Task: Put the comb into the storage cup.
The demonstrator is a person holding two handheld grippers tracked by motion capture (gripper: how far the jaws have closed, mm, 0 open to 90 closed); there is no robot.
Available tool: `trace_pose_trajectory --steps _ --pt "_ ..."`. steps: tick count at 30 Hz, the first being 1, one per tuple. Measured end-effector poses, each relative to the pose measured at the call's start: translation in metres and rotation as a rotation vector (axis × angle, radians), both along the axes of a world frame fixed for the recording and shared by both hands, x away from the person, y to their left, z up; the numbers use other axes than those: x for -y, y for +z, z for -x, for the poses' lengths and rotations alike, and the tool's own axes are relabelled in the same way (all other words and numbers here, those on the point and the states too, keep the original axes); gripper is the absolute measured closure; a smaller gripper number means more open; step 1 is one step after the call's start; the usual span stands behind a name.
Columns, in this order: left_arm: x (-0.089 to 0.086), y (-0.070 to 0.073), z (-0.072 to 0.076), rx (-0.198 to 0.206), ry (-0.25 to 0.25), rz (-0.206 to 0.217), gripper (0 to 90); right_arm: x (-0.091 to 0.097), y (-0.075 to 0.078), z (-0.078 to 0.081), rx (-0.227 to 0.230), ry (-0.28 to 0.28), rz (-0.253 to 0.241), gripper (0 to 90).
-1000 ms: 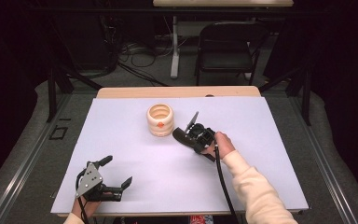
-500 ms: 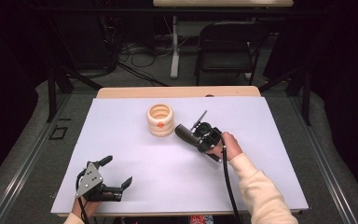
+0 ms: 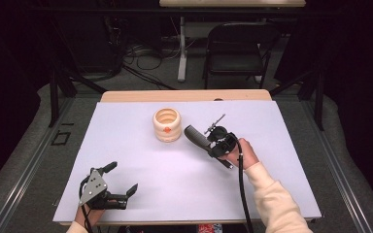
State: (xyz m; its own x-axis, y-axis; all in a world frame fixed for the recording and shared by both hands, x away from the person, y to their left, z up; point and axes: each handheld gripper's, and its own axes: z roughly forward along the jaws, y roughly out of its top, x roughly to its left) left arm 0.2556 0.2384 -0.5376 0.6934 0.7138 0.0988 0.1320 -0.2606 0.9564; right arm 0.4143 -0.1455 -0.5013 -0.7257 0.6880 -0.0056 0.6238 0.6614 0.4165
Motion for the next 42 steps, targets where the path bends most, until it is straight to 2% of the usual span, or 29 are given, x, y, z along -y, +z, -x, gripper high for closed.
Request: trace_pose_trajectory --steps 11,19,23,27,30,42 --pt "0.0 0.0 0.0 0.0 -0.001 0.0 0.2 0.006 0.006 0.003 0.024 0.0 -0.033 72.1" --pt "-0.001 0.0 0.001 -0.001 0.0 0.007 0.2 0.007 0.009 0.005 0.057 -0.004 -0.1 72.2" --pt "0.0 0.0 0.0 -0.004 0.0 0.005 0.1 0.006 0.009 0.006 0.073 -0.003 -0.118 72.2" --pt "0.0 0.0 0.0 -0.005 -0.001 0.004 0.1 0.007 0.009 0.007 0.11 0.006 -0.162 72.1" --pt "-0.001 0.0 0.0 -0.004 -0.001 0.003 0.1 0.006 0.009 0.008 0.119 0.002 -0.17 72.1" --pt "-0.001 0.0 0.0 -0.002 0.003 0.008 0.1 0.001 0.013 0.012 0.221 -0.003 -0.244 72.1"
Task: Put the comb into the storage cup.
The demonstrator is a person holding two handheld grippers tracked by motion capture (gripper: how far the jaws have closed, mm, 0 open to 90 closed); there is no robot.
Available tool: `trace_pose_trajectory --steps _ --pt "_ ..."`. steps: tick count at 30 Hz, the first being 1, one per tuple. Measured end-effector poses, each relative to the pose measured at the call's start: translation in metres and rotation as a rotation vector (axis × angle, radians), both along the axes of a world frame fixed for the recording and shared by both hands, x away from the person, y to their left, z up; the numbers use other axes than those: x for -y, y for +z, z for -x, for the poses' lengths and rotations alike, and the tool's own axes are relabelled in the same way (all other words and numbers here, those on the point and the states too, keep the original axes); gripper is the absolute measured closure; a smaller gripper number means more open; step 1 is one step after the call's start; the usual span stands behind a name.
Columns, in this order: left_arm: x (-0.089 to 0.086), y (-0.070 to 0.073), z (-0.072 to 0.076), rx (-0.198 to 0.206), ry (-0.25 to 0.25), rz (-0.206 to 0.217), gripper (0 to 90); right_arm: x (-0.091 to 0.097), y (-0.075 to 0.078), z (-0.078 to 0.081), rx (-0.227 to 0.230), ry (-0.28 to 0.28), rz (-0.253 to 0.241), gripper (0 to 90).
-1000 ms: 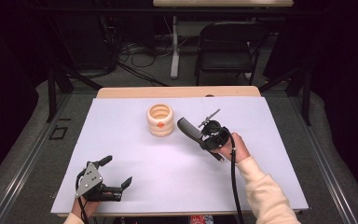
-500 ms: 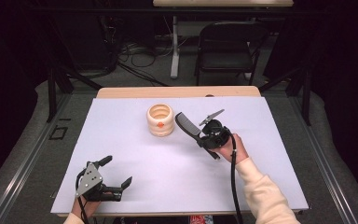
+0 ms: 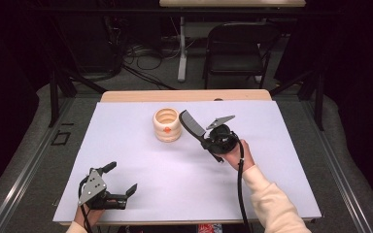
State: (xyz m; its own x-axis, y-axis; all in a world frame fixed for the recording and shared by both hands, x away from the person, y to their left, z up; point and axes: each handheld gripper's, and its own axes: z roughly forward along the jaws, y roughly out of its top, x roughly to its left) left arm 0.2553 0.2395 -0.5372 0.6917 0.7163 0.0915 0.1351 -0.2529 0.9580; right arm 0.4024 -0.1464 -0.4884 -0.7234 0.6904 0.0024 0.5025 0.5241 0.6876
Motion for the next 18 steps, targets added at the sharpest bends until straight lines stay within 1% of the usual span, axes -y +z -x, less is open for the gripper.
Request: trace_pose_trajectory --steps 4,7,9,16,18 --pt "0.0003 0.0001 -0.0001 0.0 -0.002 -0.003 0.1 0.0008 0.0012 0.0004 0.021 -0.001 -0.025 72.1" --pt "0.0005 0.0 -0.0002 -0.001 -0.002 -0.003 0.1 0.0004 0.0019 0.0012 0.033 -0.004 -0.035 72.1" --pt "0.0007 -0.0001 -0.0001 -0.002 -0.001 -0.005 0.1 -0.0002 0.0019 0.0015 0.047 0.004 -0.041 72.1" --pt "0.0007 -0.0002 -0.0001 -0.002 -0.001 -0.004 0.1 -0.0042 0.0004 0.0019 0.068 0.023 -0.055 72.1" --pt "0.0005 -0.0001 -0.0001 -0.001 -0.001 -0.006 0.1 -0.0053 -0.0007 0.0011 0.065 0.027 -0.056 72.1"
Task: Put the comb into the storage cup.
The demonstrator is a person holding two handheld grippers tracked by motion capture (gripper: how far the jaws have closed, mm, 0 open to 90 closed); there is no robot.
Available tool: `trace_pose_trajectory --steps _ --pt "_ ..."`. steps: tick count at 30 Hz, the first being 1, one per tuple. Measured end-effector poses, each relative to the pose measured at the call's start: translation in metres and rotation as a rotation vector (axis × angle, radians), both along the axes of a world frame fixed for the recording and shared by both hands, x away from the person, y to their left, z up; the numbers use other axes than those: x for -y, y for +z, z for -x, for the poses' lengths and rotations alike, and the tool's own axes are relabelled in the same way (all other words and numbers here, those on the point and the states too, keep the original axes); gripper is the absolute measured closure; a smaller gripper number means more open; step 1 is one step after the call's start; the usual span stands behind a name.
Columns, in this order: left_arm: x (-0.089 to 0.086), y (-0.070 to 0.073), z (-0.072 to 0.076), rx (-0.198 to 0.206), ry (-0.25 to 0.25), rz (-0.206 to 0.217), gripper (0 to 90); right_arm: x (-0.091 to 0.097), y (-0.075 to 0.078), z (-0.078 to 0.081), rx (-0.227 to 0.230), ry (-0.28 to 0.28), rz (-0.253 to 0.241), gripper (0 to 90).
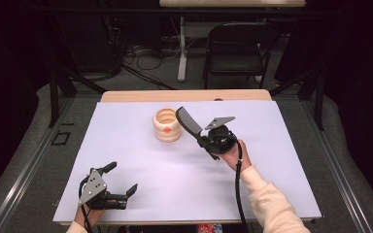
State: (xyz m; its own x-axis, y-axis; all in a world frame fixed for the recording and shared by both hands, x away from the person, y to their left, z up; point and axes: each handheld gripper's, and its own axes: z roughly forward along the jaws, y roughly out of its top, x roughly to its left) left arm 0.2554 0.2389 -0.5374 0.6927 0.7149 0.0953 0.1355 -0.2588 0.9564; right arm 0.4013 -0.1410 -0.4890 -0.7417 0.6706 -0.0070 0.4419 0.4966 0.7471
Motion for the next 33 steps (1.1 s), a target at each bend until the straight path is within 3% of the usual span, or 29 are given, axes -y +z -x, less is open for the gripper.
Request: trace_pose_trajectory --steps 9,18,33 --pt "0.0 0.0 0.0 0.0 0.005 -0.001 0.1 -0.005 -0.001 -0.001 0.034 0.001 -0.022 72.1" --pt "-0.001 0.0 0.0 -0.001 0.007 0.001 0.1 -0.013 0.009 -0.004 0.076 0.003 -0.038 72.2" --pt "-0.001 0.0 0.0 0.0 0.005 0.0 0.1 -0.02 0.018 -0.014 0.1 0.012 -0.066 72.1"
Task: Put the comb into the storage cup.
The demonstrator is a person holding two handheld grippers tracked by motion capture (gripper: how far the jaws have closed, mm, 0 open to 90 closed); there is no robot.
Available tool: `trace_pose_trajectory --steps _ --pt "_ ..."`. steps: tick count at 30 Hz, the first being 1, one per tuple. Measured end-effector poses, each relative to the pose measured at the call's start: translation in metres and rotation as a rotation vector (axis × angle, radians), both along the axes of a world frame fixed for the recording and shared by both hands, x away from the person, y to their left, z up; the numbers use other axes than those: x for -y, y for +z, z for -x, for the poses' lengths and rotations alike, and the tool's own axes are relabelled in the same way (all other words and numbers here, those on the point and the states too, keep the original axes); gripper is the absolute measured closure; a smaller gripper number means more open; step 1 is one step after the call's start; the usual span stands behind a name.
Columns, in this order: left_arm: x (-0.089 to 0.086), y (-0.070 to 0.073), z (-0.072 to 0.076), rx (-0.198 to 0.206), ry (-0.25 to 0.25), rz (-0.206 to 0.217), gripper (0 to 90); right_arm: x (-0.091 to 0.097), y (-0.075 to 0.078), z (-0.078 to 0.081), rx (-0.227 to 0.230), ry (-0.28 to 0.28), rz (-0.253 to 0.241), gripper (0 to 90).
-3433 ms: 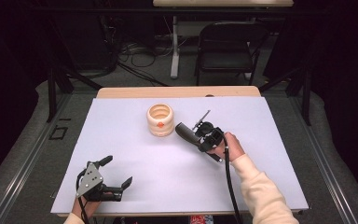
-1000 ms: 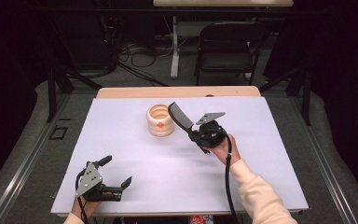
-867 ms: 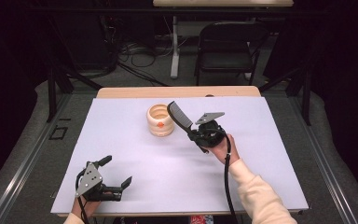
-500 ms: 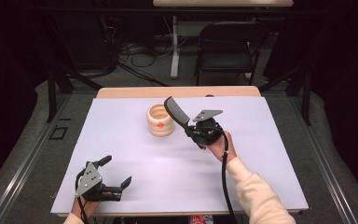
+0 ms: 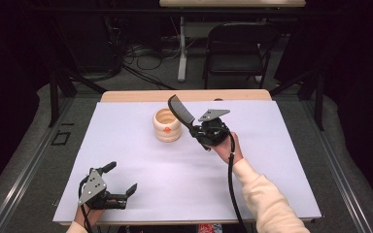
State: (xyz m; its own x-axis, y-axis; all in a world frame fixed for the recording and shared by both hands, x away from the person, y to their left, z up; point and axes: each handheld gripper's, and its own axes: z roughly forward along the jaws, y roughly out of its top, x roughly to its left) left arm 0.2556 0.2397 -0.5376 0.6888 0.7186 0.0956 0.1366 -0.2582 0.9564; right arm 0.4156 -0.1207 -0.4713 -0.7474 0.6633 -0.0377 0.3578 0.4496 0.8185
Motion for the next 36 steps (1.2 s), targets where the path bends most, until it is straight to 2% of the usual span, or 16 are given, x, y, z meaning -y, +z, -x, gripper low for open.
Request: trace_pose_trajectory --steps 4,36 --pt "0.0 0.0 0.0 -0.001 0.001 0.003 0.1 -0.002 0.003 -0.002 0.007 -0.001 -0.016 72.2" --pt "0.0 0.0 0.0 -0.003 0.001 0.004 0.1 -0.025 0.017 -0.011 0.058 0.023 -0.057 72.2"
